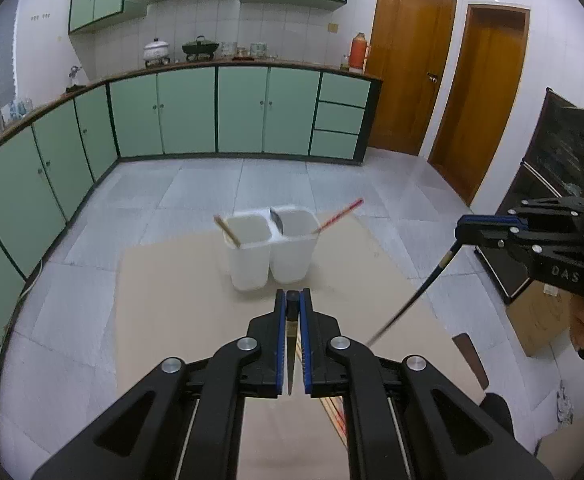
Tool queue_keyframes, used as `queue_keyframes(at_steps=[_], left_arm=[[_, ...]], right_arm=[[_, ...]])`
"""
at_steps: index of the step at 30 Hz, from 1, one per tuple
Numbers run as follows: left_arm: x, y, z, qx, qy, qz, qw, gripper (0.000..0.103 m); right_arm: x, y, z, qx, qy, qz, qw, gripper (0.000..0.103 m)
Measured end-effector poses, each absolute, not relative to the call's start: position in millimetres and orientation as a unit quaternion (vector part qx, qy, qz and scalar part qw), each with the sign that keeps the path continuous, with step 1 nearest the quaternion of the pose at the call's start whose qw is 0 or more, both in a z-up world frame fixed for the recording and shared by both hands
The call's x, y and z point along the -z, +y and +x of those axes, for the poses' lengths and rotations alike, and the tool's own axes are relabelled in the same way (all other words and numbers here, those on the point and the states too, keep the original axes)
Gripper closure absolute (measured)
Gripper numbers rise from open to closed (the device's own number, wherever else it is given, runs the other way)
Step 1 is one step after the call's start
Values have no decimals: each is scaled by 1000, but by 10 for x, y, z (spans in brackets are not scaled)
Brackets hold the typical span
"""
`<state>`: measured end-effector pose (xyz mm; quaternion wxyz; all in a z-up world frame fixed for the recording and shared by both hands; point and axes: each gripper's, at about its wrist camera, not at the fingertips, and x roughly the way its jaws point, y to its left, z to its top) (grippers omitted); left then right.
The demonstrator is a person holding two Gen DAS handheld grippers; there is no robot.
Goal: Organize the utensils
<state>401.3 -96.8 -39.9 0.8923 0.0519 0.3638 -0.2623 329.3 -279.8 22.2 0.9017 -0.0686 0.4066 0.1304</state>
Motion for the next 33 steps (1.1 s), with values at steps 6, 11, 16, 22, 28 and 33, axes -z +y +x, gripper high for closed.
queue_keyframes(at_steps=[6, 11, 16, 22, 28, 33], left_arm=[[38, -1069, 4273, 263, 341, 60, 900, 96], [-213, -1140, 4566, 256, 328, 47, 908, 96], [-437, -1236, 4850, 248, 305, 41, 919, 96], [-577, -1381, 5254, 230, 286, 38, 929, 96], [-448, -1486, 5605, 219, 280, 43, 934, 96], [-114, -1481, 5791, 216, 290, 38, 932, 97]], right_arm=[[-576, -2745, 3524, -135, 392, -67, 907, 97], [-869, -2697, 3817, -136, 387, -56, 910, 97], [-1068, -2631, 4103, -126, 379, -62, 915, 97], [-1187, -2617, 4503, -104, 367, -68, 922, 97], [-1043, -2706, 4958, -87, 366, -62, 925, 97], [-694, -2790, 5210, -82, 383, -53, 918, 97]])
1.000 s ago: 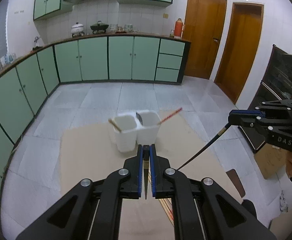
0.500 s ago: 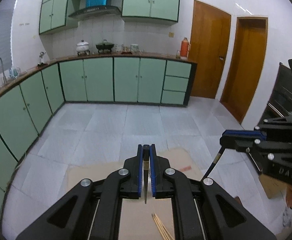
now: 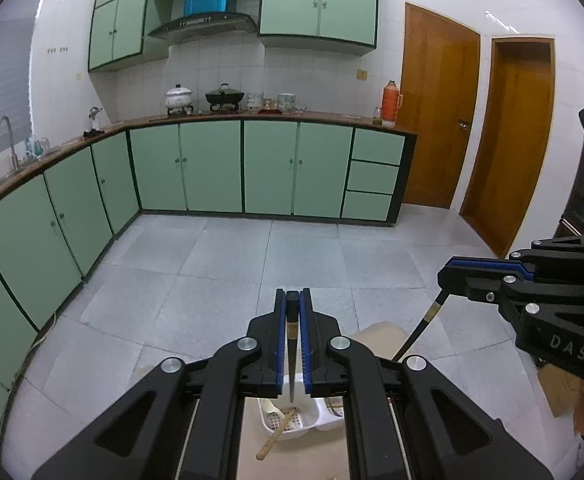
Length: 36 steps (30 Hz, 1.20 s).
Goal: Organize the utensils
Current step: 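Open the left gripper over the holder while the right gripper releases its black chopstick in, then lower the right gripper to the table and grasp a red-patterned chopstick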
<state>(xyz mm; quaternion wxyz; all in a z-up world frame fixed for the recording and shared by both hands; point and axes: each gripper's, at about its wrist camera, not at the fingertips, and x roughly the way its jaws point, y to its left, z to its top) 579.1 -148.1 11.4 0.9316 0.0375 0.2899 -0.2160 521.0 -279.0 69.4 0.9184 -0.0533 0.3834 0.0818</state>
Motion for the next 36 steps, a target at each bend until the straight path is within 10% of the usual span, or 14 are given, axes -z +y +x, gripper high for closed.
queue_keyframes(at_steps=[11, 21, 36], left_arm=[[329, -1279, 5595, 212, 316, 52, 923, 90], [91, -719, 4499, 202, 269, 65, 939, 53], [2272, -423, 2730, 193, 363, 12, 912, 45]], right_arm=[[-122, -2978, 5055, -82, 410, -38, 908, 95], [-154, -3190, 3638, -108, 329, -17, 938, 86], [2538, -2430, 1704, -113, 400, -13, 909, 83]])
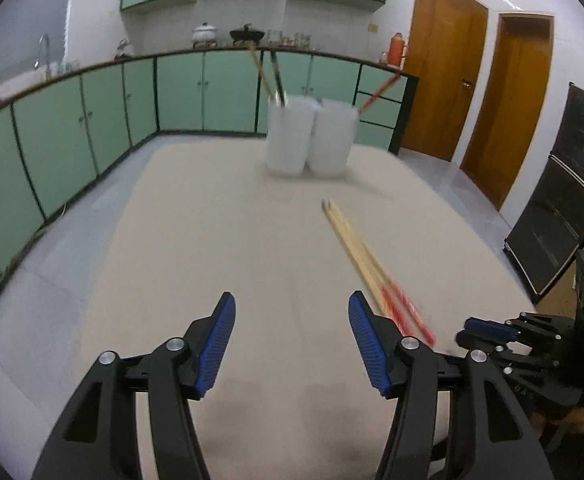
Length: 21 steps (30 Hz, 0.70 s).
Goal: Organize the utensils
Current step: 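Lower the right gripper to the table and grasp a red-patterned chopstick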
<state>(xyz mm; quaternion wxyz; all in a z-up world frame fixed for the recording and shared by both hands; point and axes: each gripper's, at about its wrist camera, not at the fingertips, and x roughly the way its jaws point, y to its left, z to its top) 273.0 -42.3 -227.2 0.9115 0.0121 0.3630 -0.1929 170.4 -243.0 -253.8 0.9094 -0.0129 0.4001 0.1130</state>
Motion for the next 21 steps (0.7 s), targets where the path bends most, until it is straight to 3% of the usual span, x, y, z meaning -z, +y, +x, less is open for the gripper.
queue_keyframes(at_steps=[9, 11, 13, 21], left_arm=[[2636, -413, 2557, 192, 385, -15, 902, 45], [2675, -463, 2566, 197, 387, -10, 901, 45], [2725, -499, 2574, 204, 391, -11, 897, 46], [2851, -915, 2498, 247, 399, 20, 883, 46]], right_arm=[[2587, -2291, 1885, -124, 395, -15, 910, 83], [2614, -2362, 1908, -124, 394, -14, 911, 87], [2624, -2423, 1927, -118, 394, -9, 911, 97], [2625, -2797, 1879, -74, 392, 23, 917, 98]])
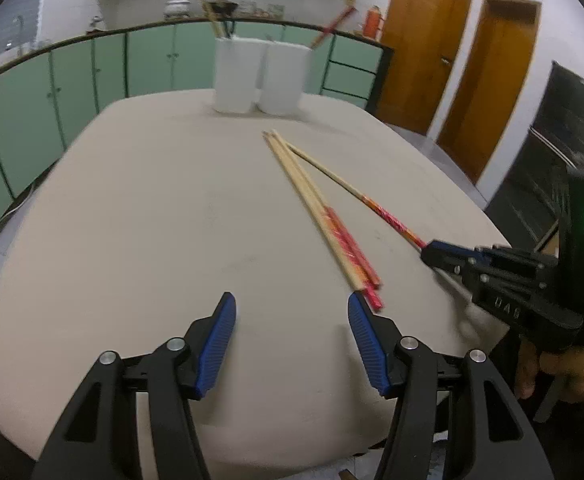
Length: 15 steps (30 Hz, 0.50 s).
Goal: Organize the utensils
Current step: 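Lower the right gripper to the table and grasp a red-patterned chopstick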
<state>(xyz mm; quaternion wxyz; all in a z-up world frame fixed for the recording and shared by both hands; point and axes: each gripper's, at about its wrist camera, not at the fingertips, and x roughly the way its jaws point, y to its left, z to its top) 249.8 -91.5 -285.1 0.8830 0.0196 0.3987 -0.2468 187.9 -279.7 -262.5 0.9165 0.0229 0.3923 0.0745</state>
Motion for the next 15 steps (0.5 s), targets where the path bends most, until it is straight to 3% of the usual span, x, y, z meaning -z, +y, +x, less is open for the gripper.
queue_keyframes(at_steps=[12, 15], left_arm=[[2917, -1253, 2520, 255, 391, 56, 883, 46], [2920, -1262, 2535, 243, 388, 60, 887, 50]], right_arm=[[2643, -2904, 1859, -66, 392, 35, 917, 98], [2647, -2913, 1855, -66, 392, 35, 917, 98]])
